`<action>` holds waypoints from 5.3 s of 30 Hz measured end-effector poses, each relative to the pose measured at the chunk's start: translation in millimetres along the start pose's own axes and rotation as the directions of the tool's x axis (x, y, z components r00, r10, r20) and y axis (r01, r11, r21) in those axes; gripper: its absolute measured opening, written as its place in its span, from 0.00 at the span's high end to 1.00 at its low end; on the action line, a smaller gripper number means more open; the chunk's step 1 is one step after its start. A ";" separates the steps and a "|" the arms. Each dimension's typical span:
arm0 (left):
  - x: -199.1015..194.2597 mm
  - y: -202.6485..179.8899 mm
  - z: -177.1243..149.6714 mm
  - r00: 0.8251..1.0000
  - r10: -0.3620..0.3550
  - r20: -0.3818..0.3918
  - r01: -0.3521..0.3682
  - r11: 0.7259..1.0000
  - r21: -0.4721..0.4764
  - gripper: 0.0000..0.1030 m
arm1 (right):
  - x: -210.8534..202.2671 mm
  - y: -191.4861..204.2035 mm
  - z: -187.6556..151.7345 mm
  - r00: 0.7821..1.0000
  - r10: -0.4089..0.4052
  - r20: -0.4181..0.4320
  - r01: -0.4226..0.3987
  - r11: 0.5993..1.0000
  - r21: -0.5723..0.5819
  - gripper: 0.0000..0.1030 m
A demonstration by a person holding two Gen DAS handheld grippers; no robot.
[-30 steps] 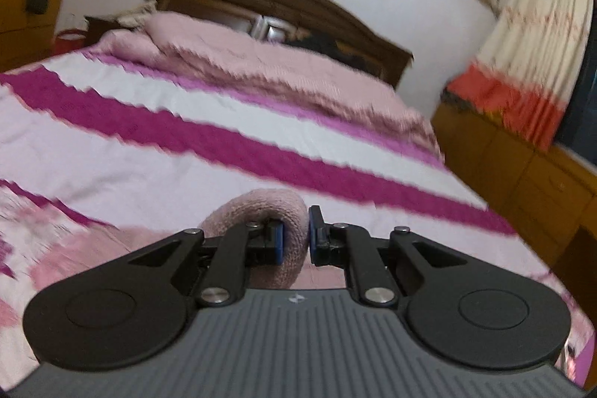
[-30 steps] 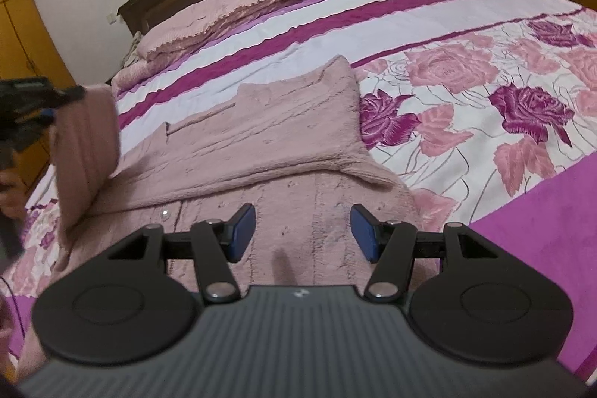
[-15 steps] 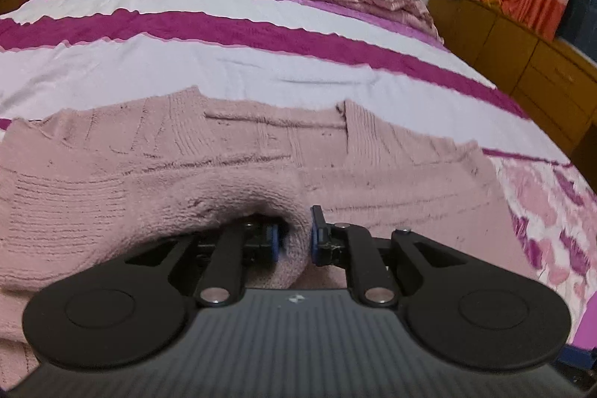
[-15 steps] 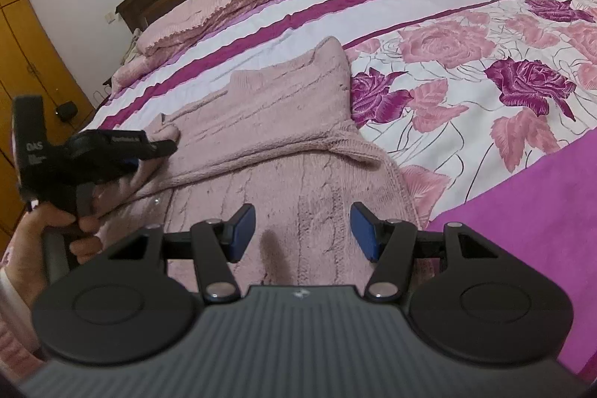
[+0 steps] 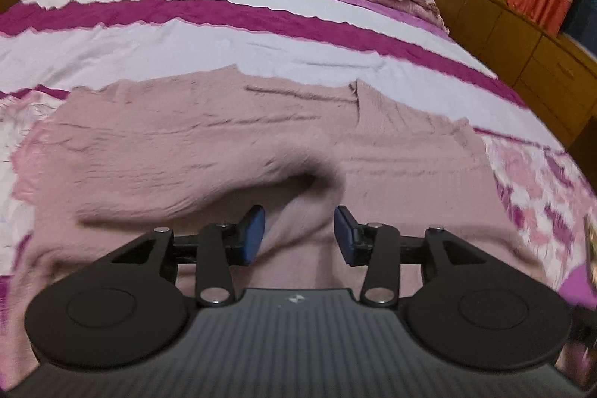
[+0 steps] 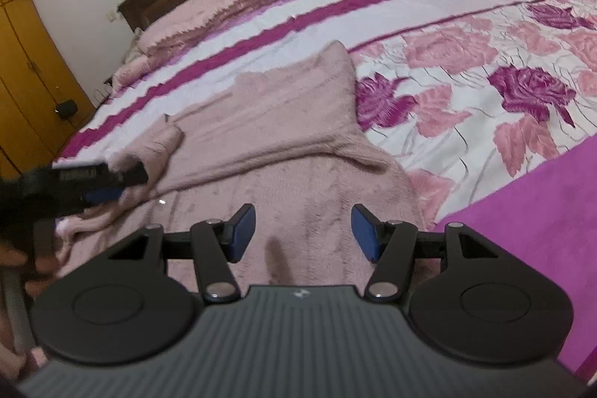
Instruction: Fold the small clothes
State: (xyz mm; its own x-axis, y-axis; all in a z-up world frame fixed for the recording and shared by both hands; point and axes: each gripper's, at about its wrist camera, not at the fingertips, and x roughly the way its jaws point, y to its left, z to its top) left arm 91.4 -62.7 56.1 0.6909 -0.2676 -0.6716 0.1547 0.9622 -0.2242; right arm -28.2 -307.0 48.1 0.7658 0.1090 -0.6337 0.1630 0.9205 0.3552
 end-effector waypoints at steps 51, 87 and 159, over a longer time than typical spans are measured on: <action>-115.0 154.9 -54.3 0.933 0.348 -0.087 -0.359 0.914 -0.190 0.51 | 123.8 280.9 -22.4 0.963 0.192 -0.189 -0.269 0.653 -0.708 0.45; -64.1 94.6 6.1 0.970 0.244 -0.006 -0.245 0.969 -0.036 0.51 | 65.6 88.6 92.0 0.979 -0.048 0.199 0.095 0.968 -0.234 0.88; -58.4 67.8 -3.3 0.962 0.274 0.016 -0.274 0.958 0.081 0.48 | 30.6 35.0 54.2 1.000 -0.007 0.019 0.010 0.984 -0.175 0.38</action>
State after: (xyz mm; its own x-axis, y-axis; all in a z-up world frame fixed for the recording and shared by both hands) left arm 59.2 18.0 77.8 0.7178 0.0067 -0.6962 0.0163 0.9995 0.0265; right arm 34.7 -291.8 78.4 0.7766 0.0955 -0.6227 0.0591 0.9731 0.2228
